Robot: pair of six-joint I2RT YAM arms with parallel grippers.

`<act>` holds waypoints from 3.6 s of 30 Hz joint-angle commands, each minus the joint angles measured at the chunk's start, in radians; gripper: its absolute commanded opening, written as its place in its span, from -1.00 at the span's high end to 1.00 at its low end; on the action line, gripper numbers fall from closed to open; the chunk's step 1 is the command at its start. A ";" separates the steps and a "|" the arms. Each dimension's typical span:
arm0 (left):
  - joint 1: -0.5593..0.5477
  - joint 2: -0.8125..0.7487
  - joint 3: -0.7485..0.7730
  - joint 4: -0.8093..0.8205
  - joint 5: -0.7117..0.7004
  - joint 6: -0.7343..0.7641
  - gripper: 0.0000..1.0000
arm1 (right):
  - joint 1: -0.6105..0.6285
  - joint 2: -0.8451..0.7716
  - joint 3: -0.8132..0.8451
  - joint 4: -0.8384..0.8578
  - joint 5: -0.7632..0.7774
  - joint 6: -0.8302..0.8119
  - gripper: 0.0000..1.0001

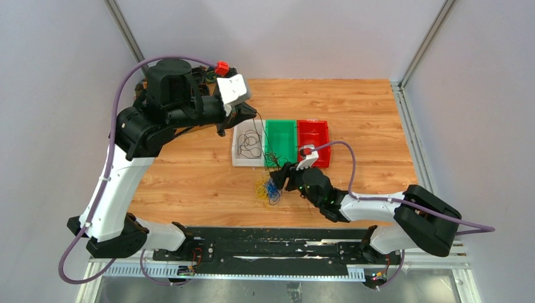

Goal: Untangle the cables

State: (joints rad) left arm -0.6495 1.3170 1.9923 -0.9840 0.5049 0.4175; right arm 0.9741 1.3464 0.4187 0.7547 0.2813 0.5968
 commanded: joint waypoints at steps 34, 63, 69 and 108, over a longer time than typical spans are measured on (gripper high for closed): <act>-0.006 -0.011 0.189 0.087 -0.168 0.117 0.99 | -0.001 0.031 0.306 -0.174 -0.255 -0.217 -0.60; -0.006 -0.161 0.082 0.898 -0.464 0.111 0.99 | 0.025 0.207 0.091 -0.041 -0.226 -0.073 -0.32; -0.006 -0.148 0.112 0.902 -0.442 0.104 0.99 | 0.025 0.160 0.054 -0.063 -0.177 -0.070 -0.14; -0.006 -0.145 0.148 0.824 -0.373 0.126 0.99 | 0.137 0.384 0.582 -0.057 -0.326 -0.213 -0.10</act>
State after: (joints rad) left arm -0.6502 1.1755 2.1155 -0.1608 0.1177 0.5323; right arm 1.0985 1.7157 0.9535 0.6617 -0.0265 0.3687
